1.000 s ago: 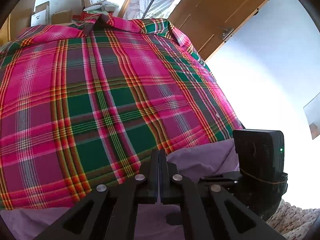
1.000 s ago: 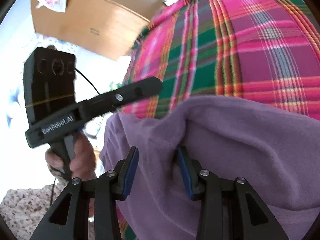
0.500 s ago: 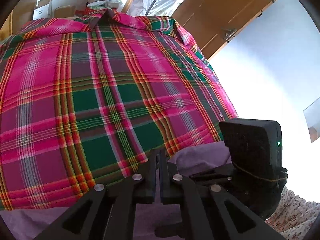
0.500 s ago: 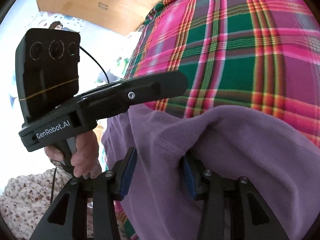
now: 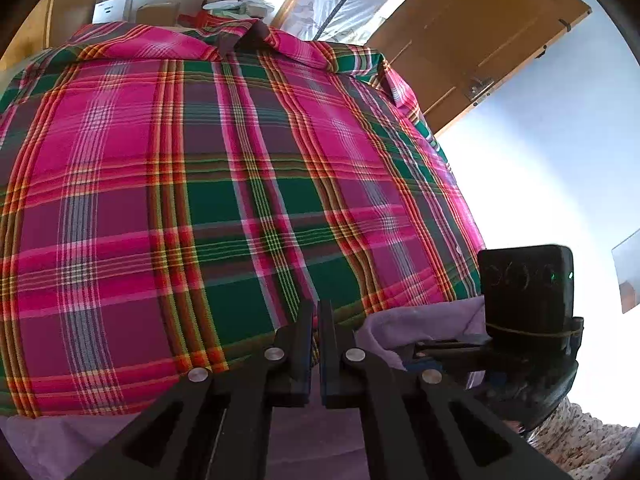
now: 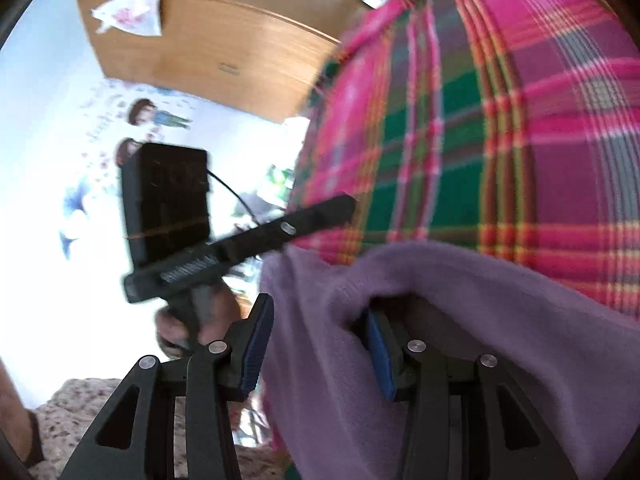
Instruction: Fold clothes
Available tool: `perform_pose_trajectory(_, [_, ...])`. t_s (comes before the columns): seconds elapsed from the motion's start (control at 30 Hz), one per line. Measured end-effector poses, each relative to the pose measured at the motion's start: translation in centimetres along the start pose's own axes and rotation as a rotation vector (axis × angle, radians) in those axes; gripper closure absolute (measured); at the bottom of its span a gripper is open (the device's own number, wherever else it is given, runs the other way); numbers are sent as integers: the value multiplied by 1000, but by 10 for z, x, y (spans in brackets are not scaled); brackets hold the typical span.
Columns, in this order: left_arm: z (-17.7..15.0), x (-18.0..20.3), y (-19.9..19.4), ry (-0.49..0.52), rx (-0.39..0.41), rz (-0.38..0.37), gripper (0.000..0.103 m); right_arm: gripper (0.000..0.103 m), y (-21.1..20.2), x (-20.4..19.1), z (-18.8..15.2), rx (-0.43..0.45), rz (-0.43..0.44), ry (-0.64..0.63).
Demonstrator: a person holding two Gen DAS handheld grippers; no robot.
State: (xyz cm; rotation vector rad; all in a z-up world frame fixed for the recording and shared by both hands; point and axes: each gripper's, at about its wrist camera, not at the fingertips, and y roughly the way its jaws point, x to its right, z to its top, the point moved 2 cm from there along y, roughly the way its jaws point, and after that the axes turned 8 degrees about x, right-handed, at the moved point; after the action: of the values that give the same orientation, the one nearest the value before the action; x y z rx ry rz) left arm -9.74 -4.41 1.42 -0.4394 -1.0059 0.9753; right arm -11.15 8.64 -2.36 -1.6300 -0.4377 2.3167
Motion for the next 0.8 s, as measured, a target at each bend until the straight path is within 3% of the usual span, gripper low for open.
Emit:
perform_pose_trajectory(0.1, [-1, 1, 0, 4, -3, -3, 102, 55, 20, 5, 2, -65, -60, 3])
perform_pose_trajectory(0.27, [-1, -2, 1, -7, -1, 2, 102, 55, 24, -7, 15, -41, 19, -18])
perform_pose_trajectory(0.37, [0, -7, 0, -23, 1, 7, 102, 66, 22, -11, 24, -16, 37, -29])
perform_pose_trajectory(0.53, [1, -18, 0, -70, 2, 6, 102, 70, 6, -3, 29, 30, 11, -6])
perform_pose_trajectory(0.8, [-1, -33, 7, -141, -23, -15, 99, 70, 5, 9, 48, 11, -91, -17])
